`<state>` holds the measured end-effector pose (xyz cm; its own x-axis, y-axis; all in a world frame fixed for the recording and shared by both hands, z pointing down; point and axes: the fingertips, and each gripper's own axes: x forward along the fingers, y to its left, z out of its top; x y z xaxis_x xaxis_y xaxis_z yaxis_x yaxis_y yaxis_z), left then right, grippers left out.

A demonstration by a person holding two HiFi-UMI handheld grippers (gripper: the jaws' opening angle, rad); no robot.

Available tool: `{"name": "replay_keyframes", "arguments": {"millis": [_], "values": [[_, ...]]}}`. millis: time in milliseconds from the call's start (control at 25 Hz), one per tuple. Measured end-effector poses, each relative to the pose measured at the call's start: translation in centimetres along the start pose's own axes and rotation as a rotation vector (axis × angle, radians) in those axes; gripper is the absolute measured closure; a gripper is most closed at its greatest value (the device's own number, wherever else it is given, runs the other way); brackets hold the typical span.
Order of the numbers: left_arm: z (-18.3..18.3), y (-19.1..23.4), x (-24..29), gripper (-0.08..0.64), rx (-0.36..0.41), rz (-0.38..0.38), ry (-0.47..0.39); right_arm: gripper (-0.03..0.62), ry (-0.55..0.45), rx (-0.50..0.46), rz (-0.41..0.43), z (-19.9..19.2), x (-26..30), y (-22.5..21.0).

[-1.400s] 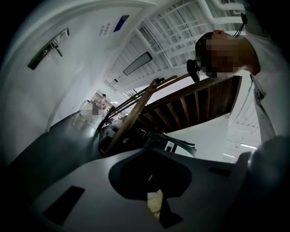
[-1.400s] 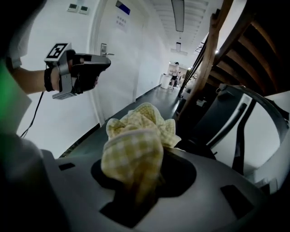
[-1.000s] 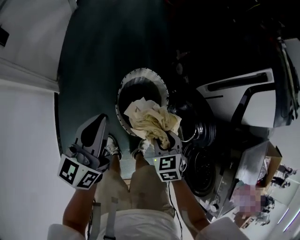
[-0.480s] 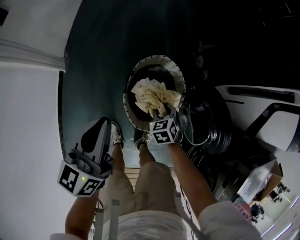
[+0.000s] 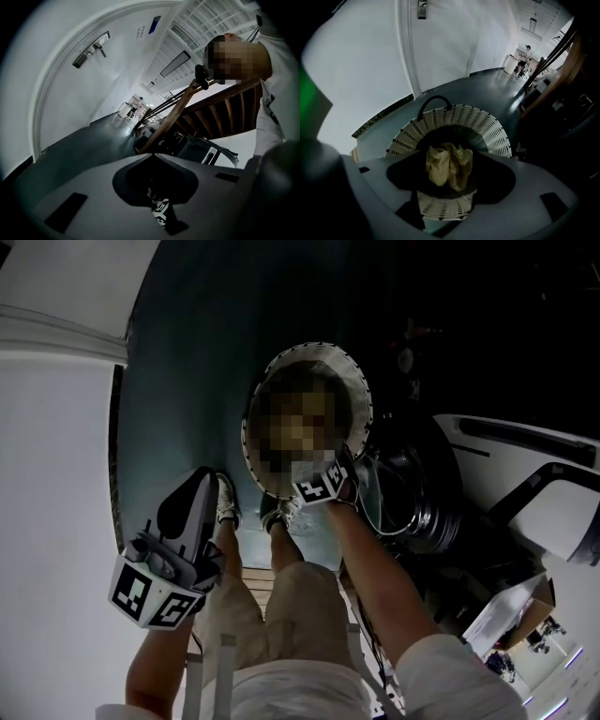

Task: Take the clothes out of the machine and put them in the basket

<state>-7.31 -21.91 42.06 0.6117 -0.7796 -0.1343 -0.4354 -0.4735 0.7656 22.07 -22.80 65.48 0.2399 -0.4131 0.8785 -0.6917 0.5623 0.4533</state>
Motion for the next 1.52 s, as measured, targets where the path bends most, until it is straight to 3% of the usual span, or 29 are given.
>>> {"name": "replay_keyframes", "arguments": {"millis": [160, 240, 320, 400, 680, 960, 1520], "values": [[0.5, -0.8, 1.1, 0.546, -0.003, -0.006, -0.009, 0.319, -0.013, -0.044, -0.037, 0.2, -1.6, -1.7], [0.8, -1.4, 1.8, 0.546, -0.001, -0.016, -0.016, 0.46, -0.034, -0.048, -0.074, 0.4, -2.7, -3.1], [1.2, -2.2, 2.3, 0.546, 0.001, -0.027, -0.021, 0.549, -0.065, -0.028, -0.097, 0.6, -4.2, -4.3], [1.8, -3.1, 2.6, 0.546, 0.003, -0.036, -0.024, 0.572, -0.099, -0.005, -0.101, 0.9, -5.9, -5.3], [5.8, -6.7, 2.6, 0.546, 0.031, -0.055, -0.065, 0.58, -0.2, 0.062, -0.13, 2.6, -14.2, -9.6], [11.8, -9.9, 0.8, 0.546, 0.084, -0.063, -0.142, 0.58, -0.352, 0.075, -0.24, 6.0, -25.3, -14.2], [23.0, -14.8, -6.2, 0.546, 0.131, -0.056, -0.326, 0.58, -0.638, 0.062, -0.352, 10.9, -47.3, -15.1]]}}
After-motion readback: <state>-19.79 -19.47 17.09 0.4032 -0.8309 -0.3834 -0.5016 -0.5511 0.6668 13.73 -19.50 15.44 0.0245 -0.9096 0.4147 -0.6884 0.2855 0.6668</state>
